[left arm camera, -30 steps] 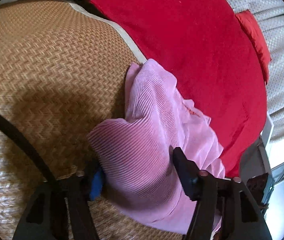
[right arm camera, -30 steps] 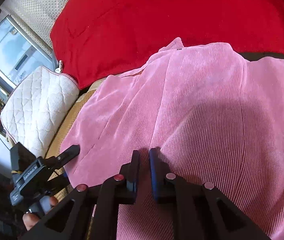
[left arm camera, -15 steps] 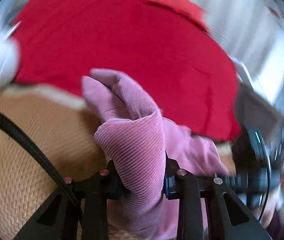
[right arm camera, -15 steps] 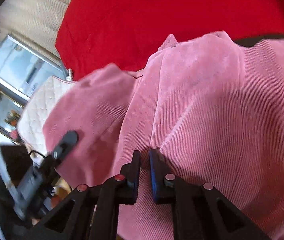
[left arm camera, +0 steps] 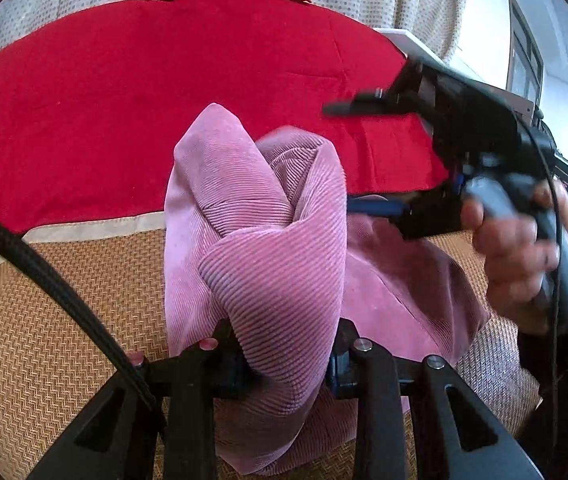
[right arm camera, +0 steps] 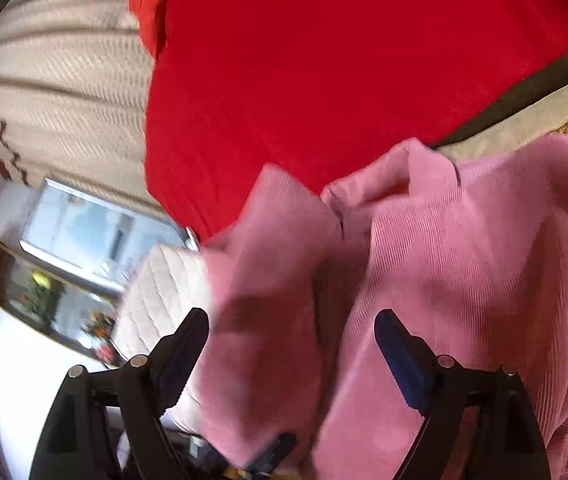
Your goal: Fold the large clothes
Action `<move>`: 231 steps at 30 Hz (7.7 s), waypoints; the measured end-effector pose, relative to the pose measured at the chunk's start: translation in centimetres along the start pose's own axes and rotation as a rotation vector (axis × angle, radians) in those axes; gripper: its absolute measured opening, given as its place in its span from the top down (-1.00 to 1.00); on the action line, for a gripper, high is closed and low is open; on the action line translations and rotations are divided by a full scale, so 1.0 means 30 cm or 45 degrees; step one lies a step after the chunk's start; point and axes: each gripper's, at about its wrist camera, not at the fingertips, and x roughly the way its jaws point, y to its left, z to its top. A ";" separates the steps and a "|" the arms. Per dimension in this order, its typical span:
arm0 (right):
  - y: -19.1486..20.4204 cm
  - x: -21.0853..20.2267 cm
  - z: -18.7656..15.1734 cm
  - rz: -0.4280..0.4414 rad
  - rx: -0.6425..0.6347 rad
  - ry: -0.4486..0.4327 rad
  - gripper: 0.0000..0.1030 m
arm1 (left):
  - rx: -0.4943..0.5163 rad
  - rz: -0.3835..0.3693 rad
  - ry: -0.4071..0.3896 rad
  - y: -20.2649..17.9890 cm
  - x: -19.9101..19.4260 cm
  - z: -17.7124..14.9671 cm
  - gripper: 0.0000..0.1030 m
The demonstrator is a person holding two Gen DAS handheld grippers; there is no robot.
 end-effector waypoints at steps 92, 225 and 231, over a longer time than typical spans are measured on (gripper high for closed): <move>0.030 0.042 0.159 -0.806 -0.367 0.253 0.51 | 0.128 -0.136 0.224 -0.105 0.118 -0.021 -0.48; 0.053 -0.154 -0.368 -0.903 -0.550 0.109 0.46 | 0.280 0.197 0.186 -0.078 0.123 -0.023 -0.89; 0.050 -0.153 -0.375 -0.902 -0.559 0.102 0.46 | 0.271 0.196 0.187 -0.076 0.125 -0.021 -0.89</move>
